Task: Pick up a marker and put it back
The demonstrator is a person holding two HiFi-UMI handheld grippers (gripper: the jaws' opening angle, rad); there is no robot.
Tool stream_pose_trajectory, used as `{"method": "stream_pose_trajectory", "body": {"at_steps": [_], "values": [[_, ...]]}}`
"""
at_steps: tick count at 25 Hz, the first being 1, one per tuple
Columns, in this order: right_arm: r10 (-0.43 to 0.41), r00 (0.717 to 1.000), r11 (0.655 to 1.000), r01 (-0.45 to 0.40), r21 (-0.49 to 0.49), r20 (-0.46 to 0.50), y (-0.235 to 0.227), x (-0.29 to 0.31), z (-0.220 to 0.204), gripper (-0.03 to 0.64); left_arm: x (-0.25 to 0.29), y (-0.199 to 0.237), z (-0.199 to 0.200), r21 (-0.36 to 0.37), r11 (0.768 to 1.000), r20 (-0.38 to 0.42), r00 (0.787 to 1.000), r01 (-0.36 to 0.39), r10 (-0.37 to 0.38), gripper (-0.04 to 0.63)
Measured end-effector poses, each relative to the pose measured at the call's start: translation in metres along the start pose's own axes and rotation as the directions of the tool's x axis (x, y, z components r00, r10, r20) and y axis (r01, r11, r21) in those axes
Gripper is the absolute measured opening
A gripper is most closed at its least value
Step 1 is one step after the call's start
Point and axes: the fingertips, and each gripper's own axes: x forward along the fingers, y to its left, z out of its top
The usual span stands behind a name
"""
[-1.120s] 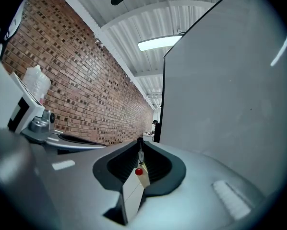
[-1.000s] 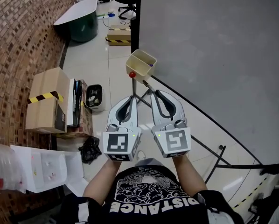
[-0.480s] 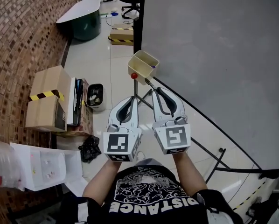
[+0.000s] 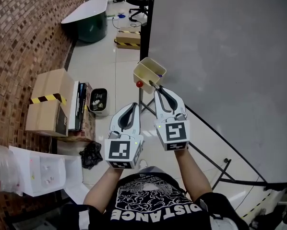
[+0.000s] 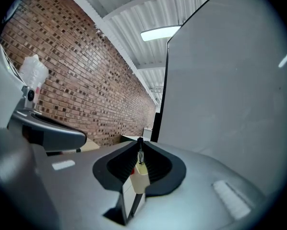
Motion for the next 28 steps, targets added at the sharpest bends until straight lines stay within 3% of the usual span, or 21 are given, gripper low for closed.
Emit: {"method": "stream_pose_trajectory", "body": {"at_steps": [28], "values": [[0.067,0.981,0.997,-0.07,-0.014,-0.181,-0.009,0.068,-0.073,0.037,0.033,0.019,-0.013,-0.007,0.999,-0.025,0.998,-0.051,0.051,0.006]]}}
